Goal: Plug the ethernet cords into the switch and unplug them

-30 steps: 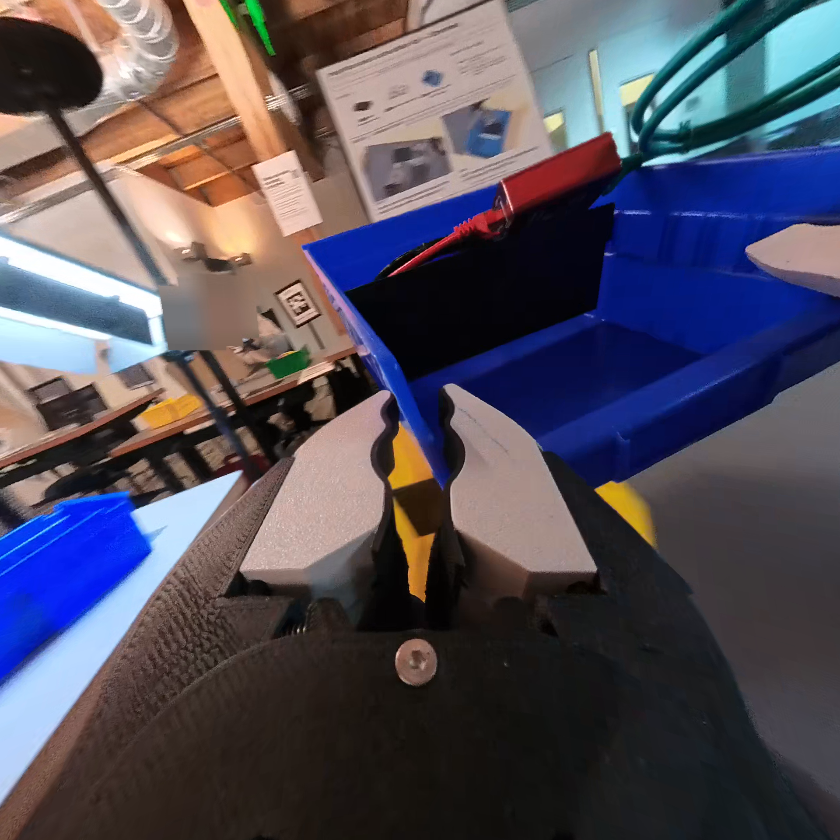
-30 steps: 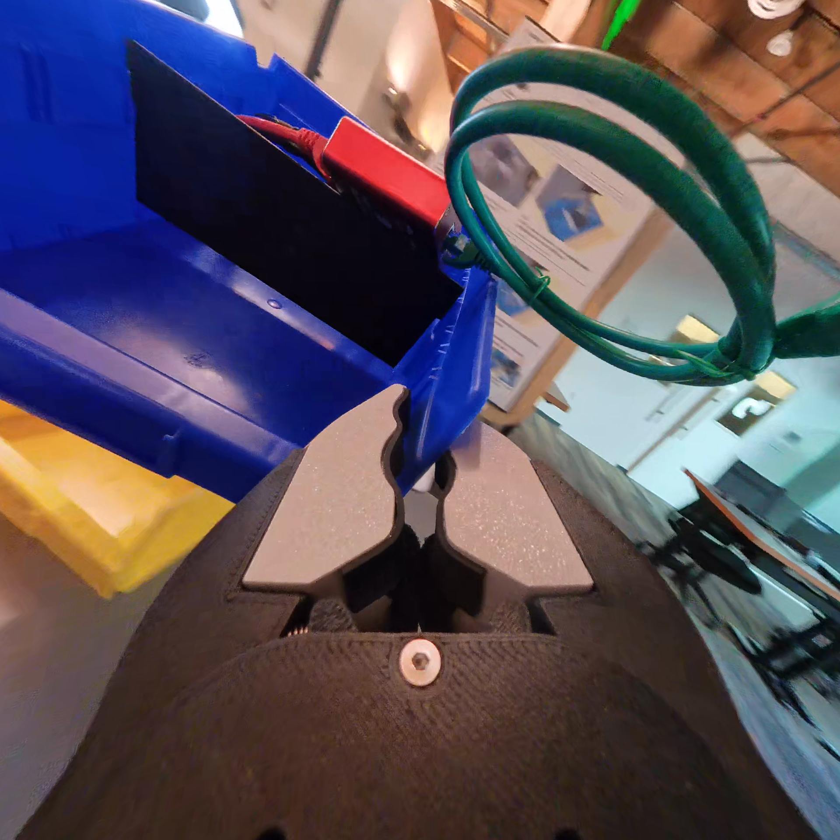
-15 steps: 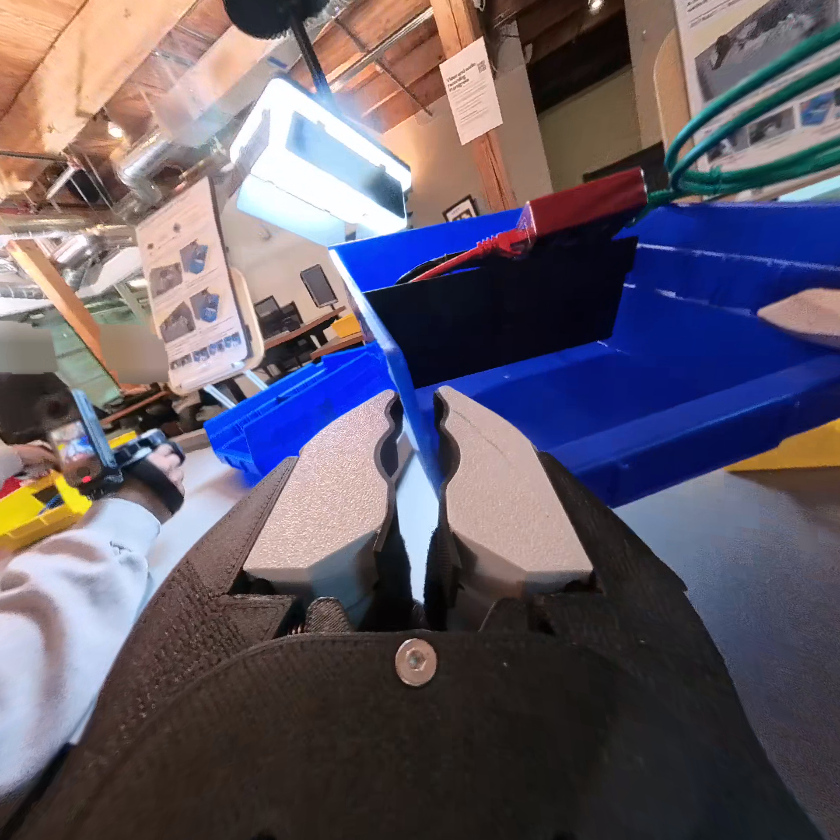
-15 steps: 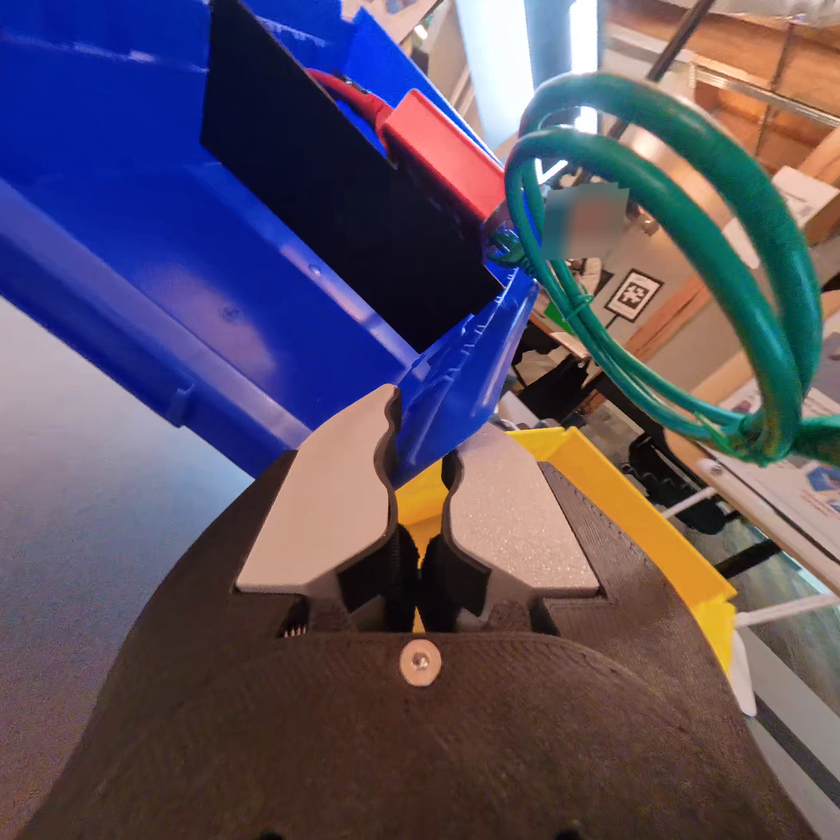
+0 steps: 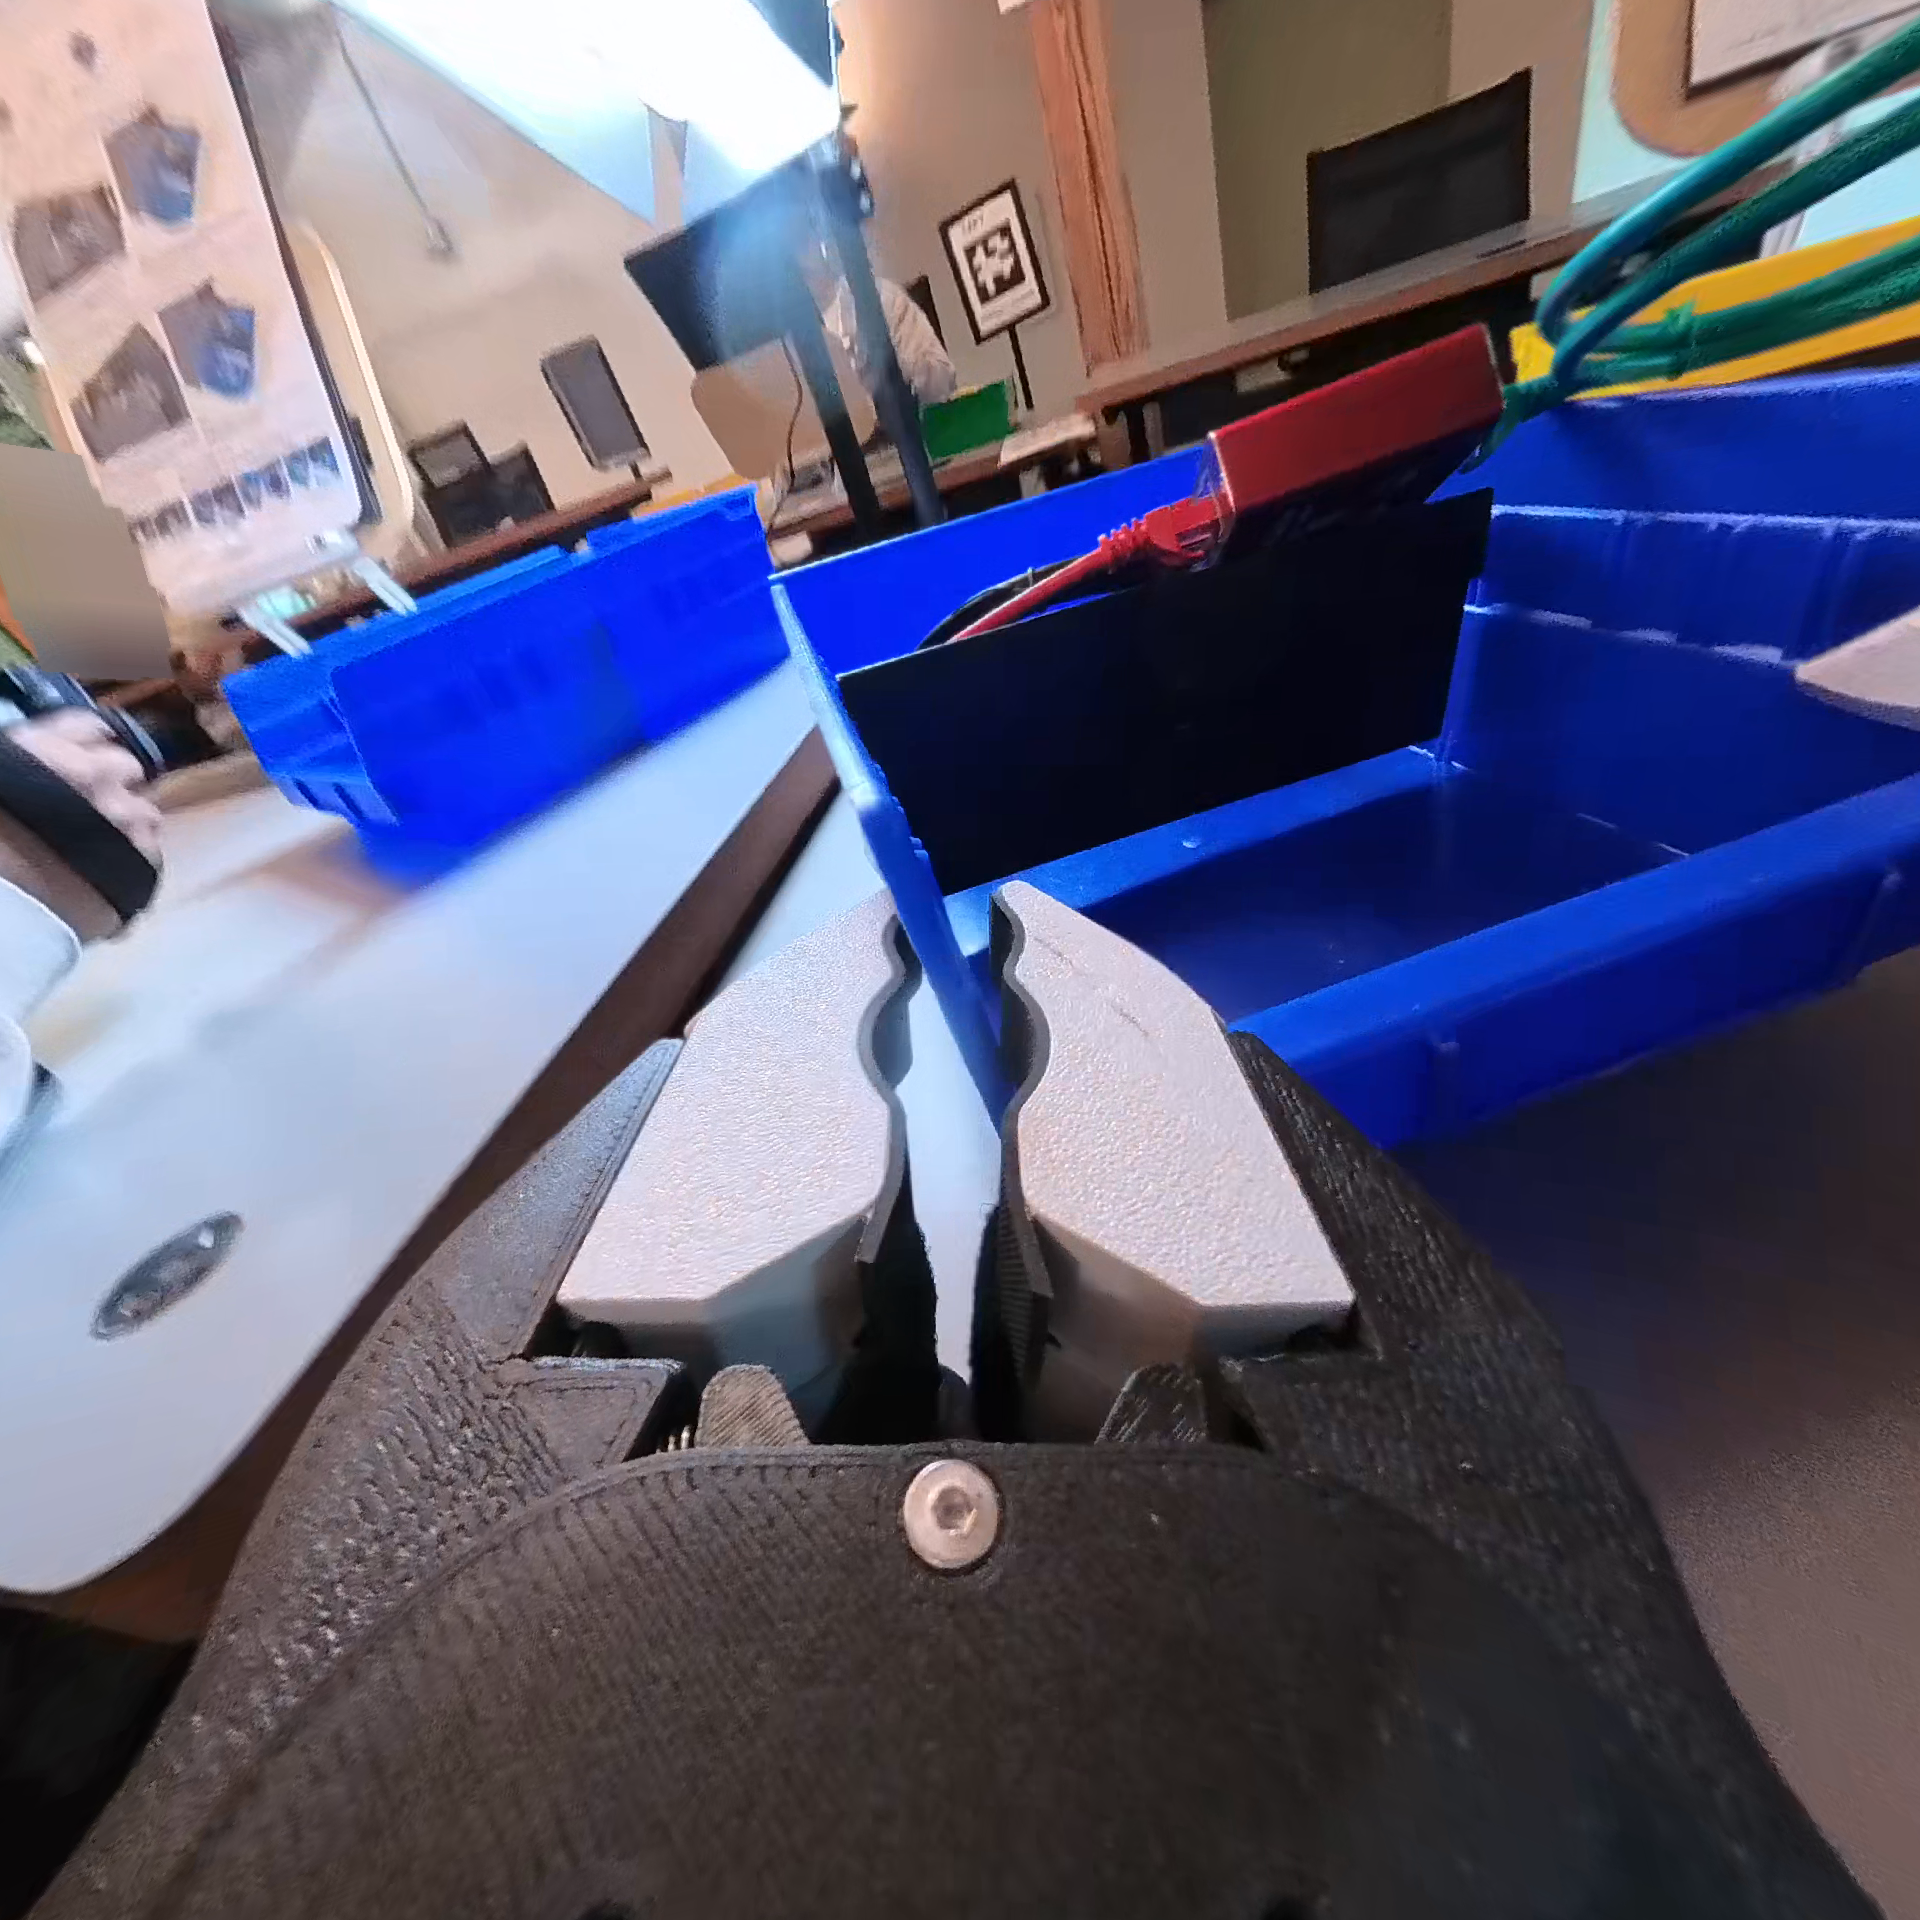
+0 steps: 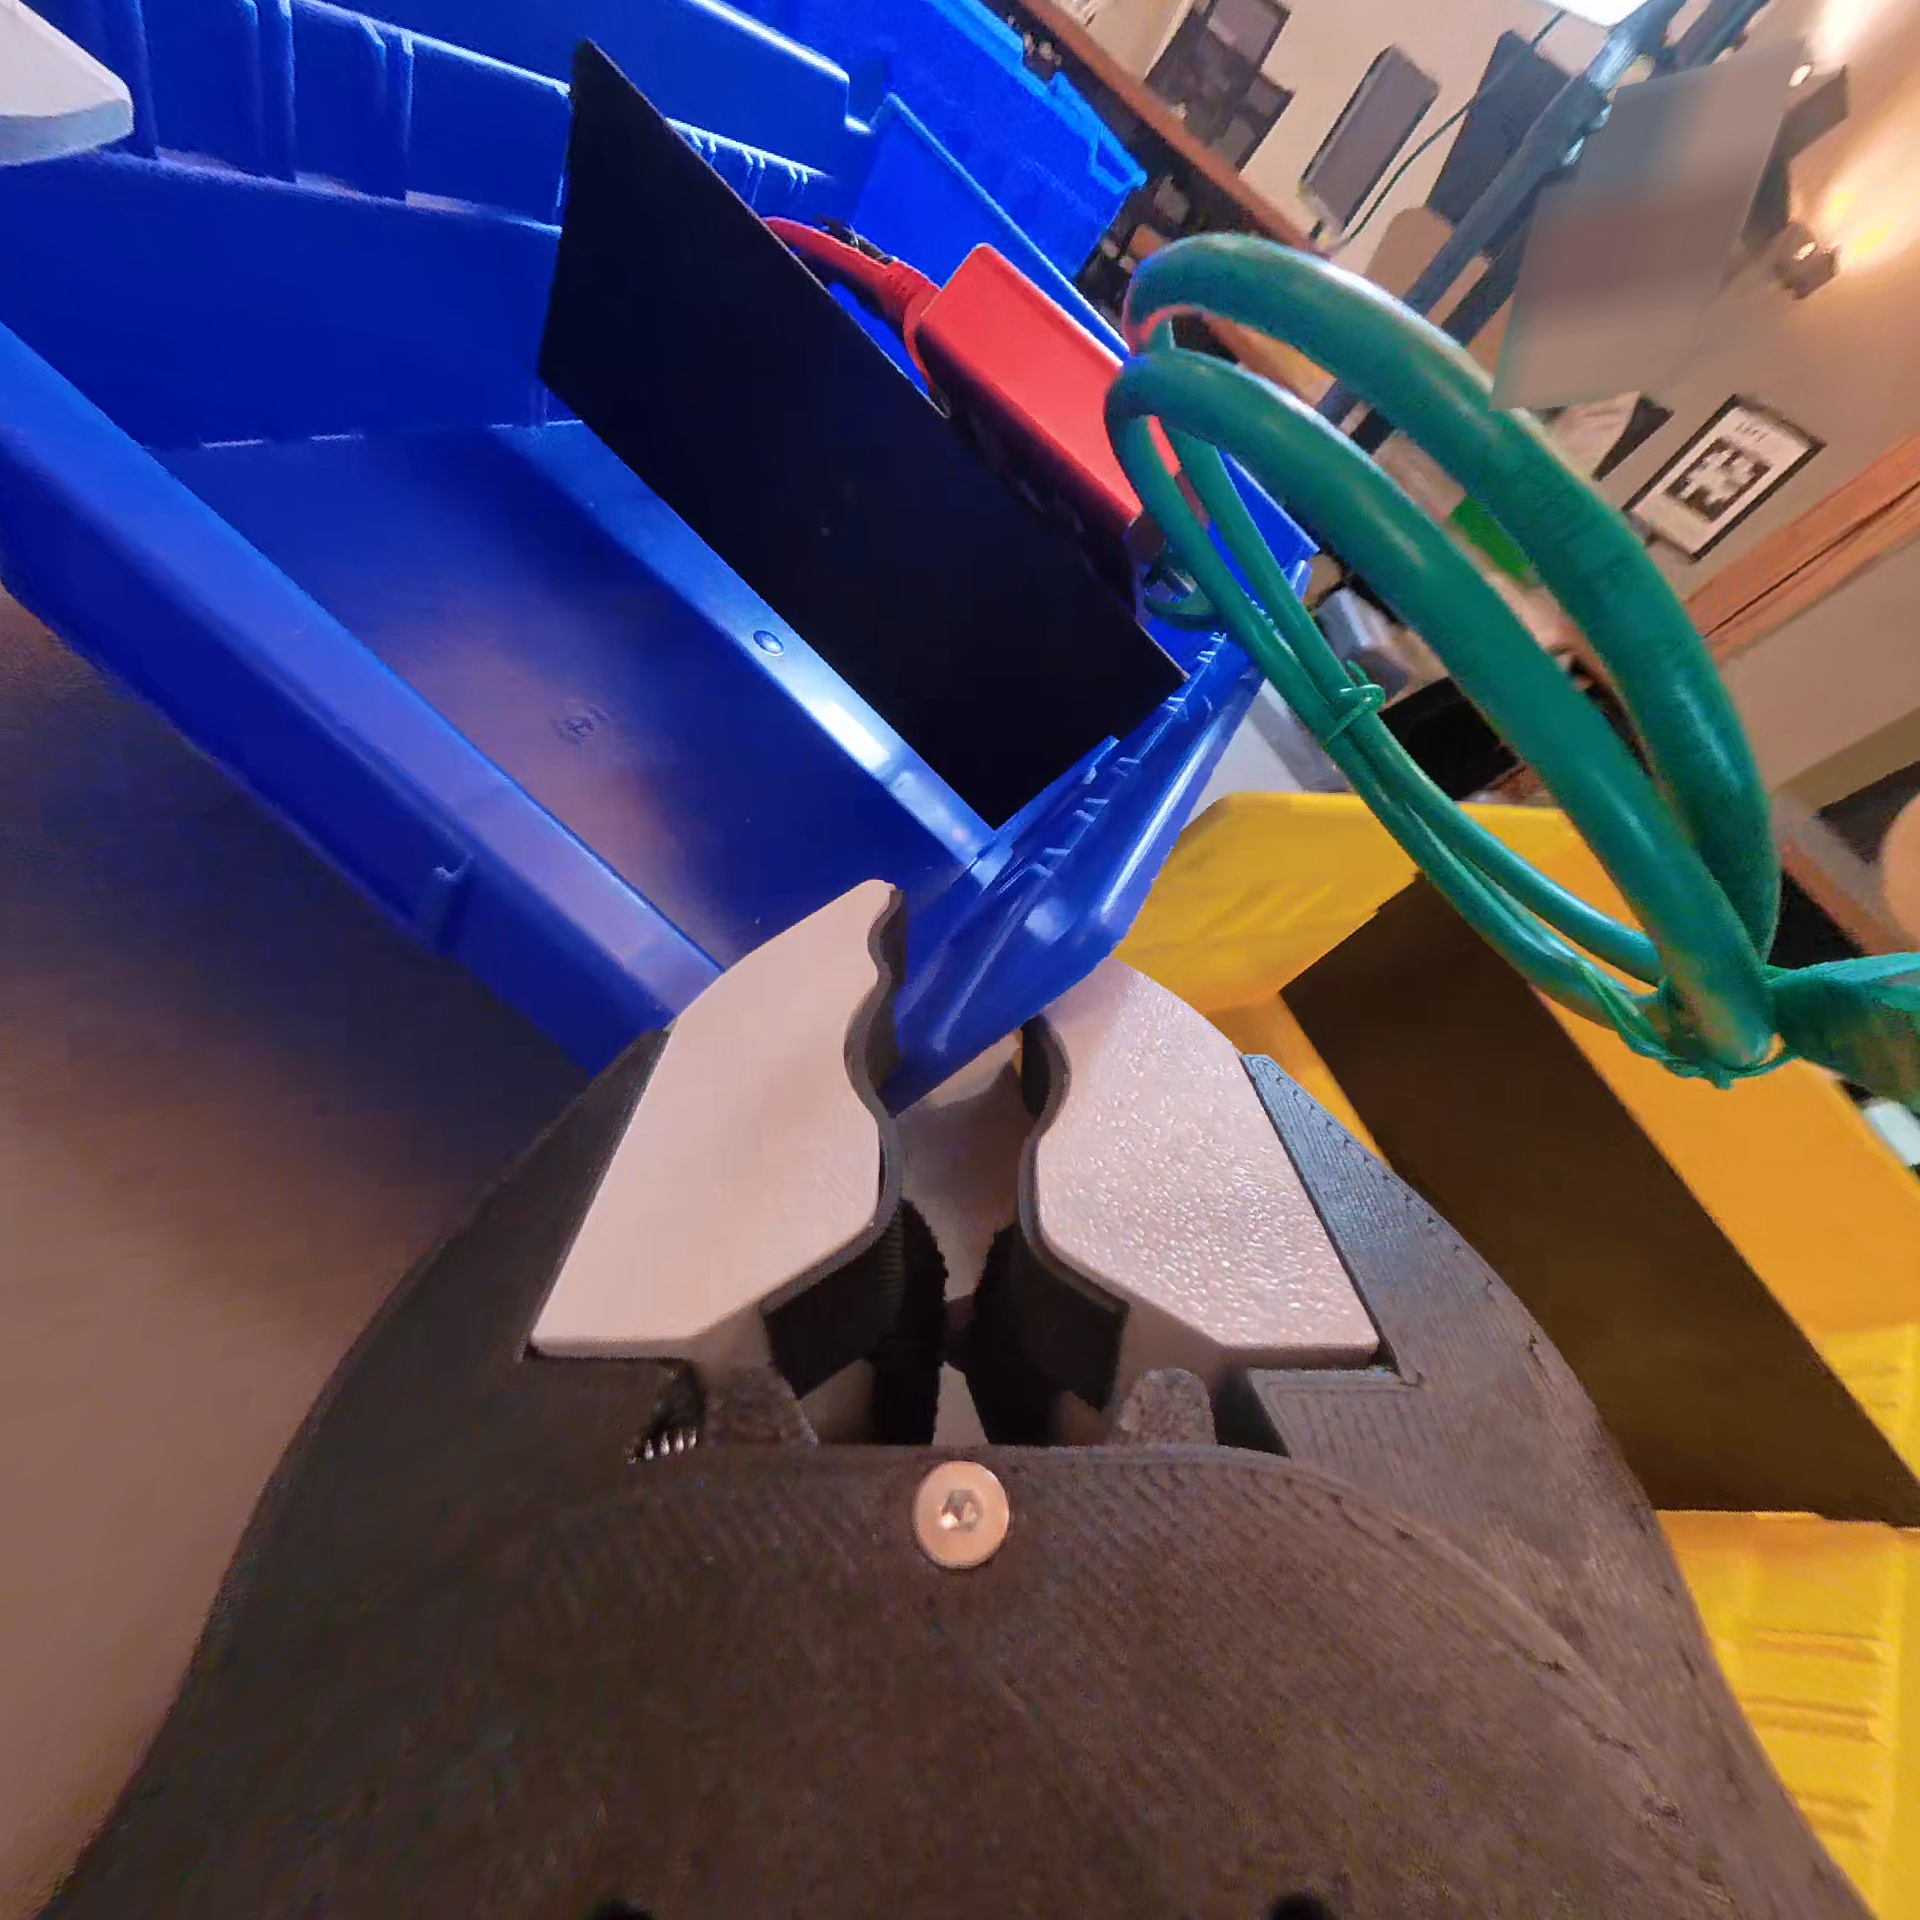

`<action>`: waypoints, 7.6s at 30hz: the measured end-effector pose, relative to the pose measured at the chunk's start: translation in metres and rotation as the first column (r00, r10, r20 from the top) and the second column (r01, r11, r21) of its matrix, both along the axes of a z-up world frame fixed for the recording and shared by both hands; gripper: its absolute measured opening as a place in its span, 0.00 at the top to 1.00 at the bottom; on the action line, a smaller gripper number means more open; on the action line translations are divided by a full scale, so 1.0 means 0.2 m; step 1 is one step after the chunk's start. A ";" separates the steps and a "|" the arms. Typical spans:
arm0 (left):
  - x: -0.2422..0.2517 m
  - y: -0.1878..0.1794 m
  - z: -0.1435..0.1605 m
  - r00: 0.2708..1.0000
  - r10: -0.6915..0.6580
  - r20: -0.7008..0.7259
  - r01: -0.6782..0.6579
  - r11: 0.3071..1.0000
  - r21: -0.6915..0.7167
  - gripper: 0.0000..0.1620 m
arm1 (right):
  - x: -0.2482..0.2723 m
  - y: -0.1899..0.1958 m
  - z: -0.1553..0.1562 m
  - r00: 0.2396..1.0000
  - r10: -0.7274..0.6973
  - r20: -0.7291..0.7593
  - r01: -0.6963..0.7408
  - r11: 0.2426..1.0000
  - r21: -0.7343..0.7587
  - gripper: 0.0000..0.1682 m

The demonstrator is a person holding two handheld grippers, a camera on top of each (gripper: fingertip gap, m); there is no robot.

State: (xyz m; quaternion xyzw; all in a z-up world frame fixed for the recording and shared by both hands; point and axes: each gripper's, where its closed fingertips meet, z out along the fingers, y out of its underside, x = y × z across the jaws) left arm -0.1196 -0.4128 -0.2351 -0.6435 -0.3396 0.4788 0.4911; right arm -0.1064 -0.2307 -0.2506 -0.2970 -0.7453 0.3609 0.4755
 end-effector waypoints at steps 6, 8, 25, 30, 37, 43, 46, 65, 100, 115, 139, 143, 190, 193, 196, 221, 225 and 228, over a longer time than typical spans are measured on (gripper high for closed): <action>-0.04 -0.02 -0.06 0.994 0.022 0.111 -0.018 0.999 -0.033 0.69 | 0.01 -0.04 -0.01 0.998 0.057 0.036 -0.056 0.998 -0.011 0.46; -0.04 -0.06 0.00 0.993 0.016 0.121 -0.018 1.000 0.020 0.52 | 0.07 -0.05 0.05 0.996 0.092 -0.014 -0.093 0.995 -0.039 0.31; 0.32 0.79 0.47 0.889 -0.456 -0.034 0.454 0.870 0.191 0.45 | 0.22 1.15 -0.07 0.854 -0.473 0.216 0.519 0.803 -0.294 0.89; 0.41 1.16 0.25 0.820 -0.557 0.129 0.552 0.830 0.078 0.55 | 0.35 1.32 -0.08 0.815 -0.527 0.243 0.575 0.789 -0.216 0.94; 0.31 1.36 -0.12 0.802 -0.442 0.402 0.468 0.883 0.038 0.56 | 0.53 1.46 -0.08 0.811 -0.487 0.325 0.578 0.753 -0.315 0.95; 0.28 1.52 -0.24 0.748 -0.451 0.487 0.499 0.866 0.034 0.82 | 0.52 1.47 -0.08 0.827 -0.482 0.290 0.548 0.806 -0.224 0.95; 0.22 1.54 -0.21 0.830 -0.369 0.419 0.466 0.871 -0.154 0.89 | 0.52 1.49 -0.05 0.830 -0.511 0.225 0.547 0.823 -0.150 0.94; 0.53 2.67 0.07 0.764 -0.615 0.192 0.644 0.741 -0.190 0.91 | 1.07 2.46 0.19 0.632 -0.775 0.000 0.764 0.623 -0.169 0.94; 0.98 2.95 0.02 0.434 -0.813 0.387 0.868 0.493 0.062 0.29 | 1.60 2.85 0.23 0.398 -0.916 -0.055 0.851 0.391 -0.350 0.18; 0.57 1.62 0.42 0.701 -0.700 0.136 0.702 0.711 0.039 0.39 | 1.02 2.06 0.32 0.798 -0.575 -0.183 0.515 0.807 -0.289 0.15; -0.46 0.67 0.06 0.891 -0.431 0.143 0.312 0.353 -0.882 0.71 | 0.92 1.94 0.17 0.824 -0.547 -0.146 0.450 0.790 -0.417 0.29; -0.50 0.72 0.01 0.880 -0.463 0.109 0.272 0.301 -0.914 0.75 | 0.91 1.95 0.16 0.826 -0.549 -0.131 0.455 0.785 -0.421 0.31; 0.81 1.84 0.54 0.023 -0.958 0.285 0.983 0.074 0.170 0.84 | 0.95 1.53 0.41 0.968 -0.051 -0.244 -0.079 0.866 -0.493 0.72; 0.87 1.89 0.52 -0.052 -0.947 0.318 0.986 0.003 0.169 0.84 | 0.97 1.32 0.56 0.945 0.178 -0.274 -0.301 0.796 -0.525 0.76; 0.90 1.93 0.50 -0.094 -0.931 0.352 0.985 -0.036 0.169 0.84 | 0.95 1.19 0.61 0.927 0.302 -0.224 -0.376 0.746 -0.550 0.75; 1.02 1.99 0.36 -0.118 -0.911 0.395 0.991 -0.085 0.100 0.83 | 1.01 1.13 0.56 0.862 0.389 -0.324 -0.501 0.750 -0.432 0.91; 1.04 1.99 0.35 -0.110 -0.910 0.399 0.992 -0.077 0.096 0.83 | 1.02 1.14 0.56 0.872 0.332 -0.360 -0.454 0.822 -0.343 0.90; 1.06 1.97 0.35 -0.140 -0.909 0.393 0.988 -0.104 0.112 0.83 | 1.04 1.13 0.56 0.873 0.304 -0.382 -0.440 0.830 -0.343 0.90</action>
